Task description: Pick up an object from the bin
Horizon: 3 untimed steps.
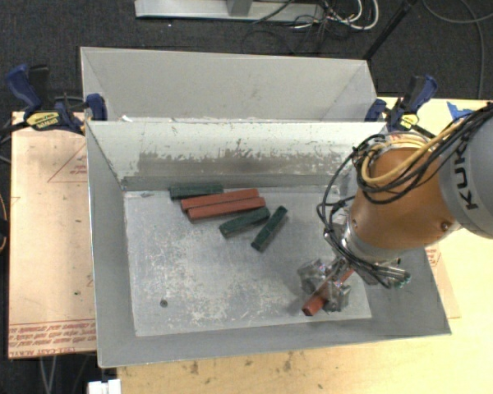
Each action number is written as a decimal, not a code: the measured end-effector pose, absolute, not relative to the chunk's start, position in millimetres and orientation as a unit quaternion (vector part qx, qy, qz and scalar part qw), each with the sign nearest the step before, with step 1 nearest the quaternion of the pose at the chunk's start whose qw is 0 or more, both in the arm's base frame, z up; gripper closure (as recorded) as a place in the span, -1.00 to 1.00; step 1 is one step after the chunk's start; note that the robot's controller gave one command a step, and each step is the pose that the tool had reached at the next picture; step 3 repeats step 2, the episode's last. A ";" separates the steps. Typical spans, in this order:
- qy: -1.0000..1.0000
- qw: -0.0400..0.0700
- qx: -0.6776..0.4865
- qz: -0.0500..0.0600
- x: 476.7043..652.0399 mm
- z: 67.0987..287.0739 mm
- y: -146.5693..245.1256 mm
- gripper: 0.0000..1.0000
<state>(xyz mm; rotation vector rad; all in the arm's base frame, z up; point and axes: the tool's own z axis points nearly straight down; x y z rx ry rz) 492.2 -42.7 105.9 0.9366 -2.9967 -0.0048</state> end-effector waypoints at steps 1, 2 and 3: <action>-0.955 -0.001 0.298 0.000 492.8 119.9 -42.6 1.00; -0.955 -0.002 0.298 0.000 493.5 125.4 -42.4 1.00; -0.955 -0.002 0.298 0.000 493.5 125.4 -42.4 1.00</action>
Offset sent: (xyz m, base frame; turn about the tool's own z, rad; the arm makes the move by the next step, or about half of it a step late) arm 0.0001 0.0002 0.0294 0.0000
